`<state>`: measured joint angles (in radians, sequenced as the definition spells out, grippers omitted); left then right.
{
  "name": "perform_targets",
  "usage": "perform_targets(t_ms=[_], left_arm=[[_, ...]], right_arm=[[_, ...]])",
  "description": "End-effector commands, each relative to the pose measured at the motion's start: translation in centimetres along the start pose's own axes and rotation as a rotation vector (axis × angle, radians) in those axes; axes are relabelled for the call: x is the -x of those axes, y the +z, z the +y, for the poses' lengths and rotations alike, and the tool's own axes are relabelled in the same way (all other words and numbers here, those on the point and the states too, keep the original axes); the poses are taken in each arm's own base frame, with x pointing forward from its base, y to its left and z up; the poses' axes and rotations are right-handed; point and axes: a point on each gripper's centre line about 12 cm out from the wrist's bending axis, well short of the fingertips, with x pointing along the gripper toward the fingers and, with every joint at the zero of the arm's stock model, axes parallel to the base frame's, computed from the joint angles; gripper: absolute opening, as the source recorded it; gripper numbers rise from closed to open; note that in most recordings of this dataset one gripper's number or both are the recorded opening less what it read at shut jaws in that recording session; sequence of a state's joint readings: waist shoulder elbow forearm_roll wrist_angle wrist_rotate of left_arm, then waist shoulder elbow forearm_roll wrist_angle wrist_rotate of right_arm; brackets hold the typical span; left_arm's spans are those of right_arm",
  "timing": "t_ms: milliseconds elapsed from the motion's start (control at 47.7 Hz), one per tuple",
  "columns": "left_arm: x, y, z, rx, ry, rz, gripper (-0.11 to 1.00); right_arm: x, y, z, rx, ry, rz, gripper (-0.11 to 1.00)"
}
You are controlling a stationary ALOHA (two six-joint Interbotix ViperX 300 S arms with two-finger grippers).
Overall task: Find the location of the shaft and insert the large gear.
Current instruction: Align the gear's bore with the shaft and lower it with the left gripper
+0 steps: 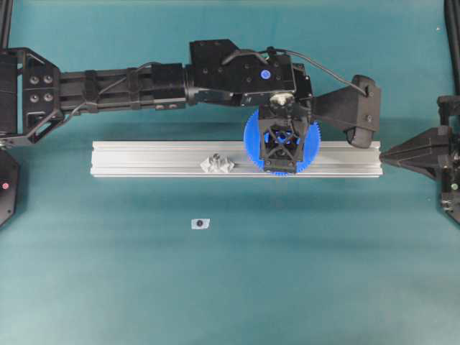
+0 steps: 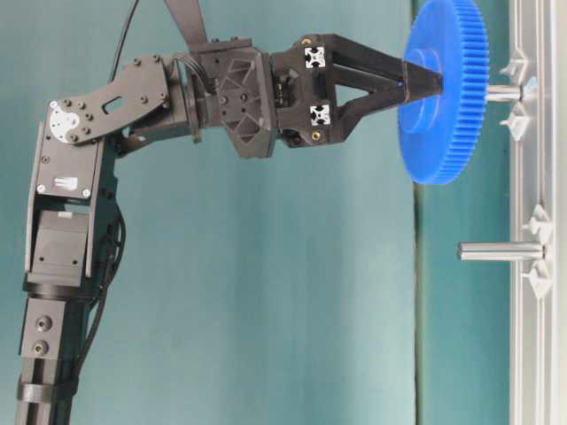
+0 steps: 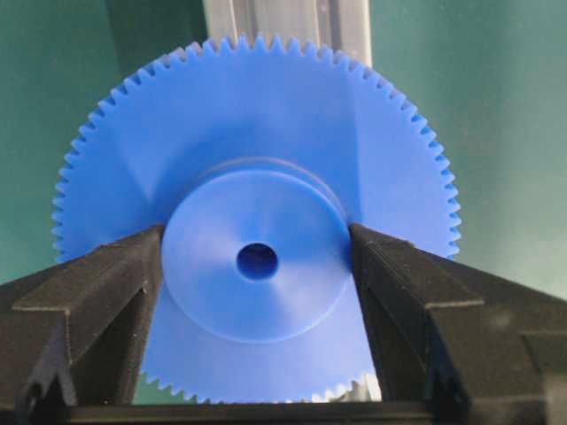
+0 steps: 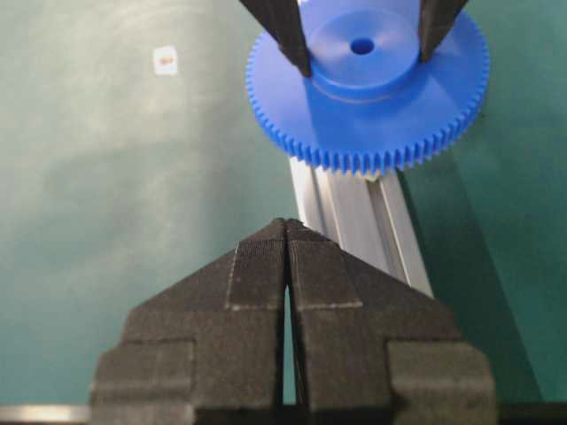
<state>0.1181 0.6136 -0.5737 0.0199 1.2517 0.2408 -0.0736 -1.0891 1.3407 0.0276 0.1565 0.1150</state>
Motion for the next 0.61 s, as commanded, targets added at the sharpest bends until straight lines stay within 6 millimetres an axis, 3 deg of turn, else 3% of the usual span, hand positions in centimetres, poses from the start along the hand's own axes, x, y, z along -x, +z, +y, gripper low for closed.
perform_targets(t_ms=[0,587], left_arm=[[1.9,0.6,0.4,0.001,0.016,-0.048,0.70],[1.8,-0.1,2.5,0.036,0.027,-0.041,0.70]], right_arm=[[0.0,0.4,0.0,-0.010,0.000,-0.011,-0.03],[0.0,0.4,0.0,-0.010,0.000,-0.011,-0.03]])
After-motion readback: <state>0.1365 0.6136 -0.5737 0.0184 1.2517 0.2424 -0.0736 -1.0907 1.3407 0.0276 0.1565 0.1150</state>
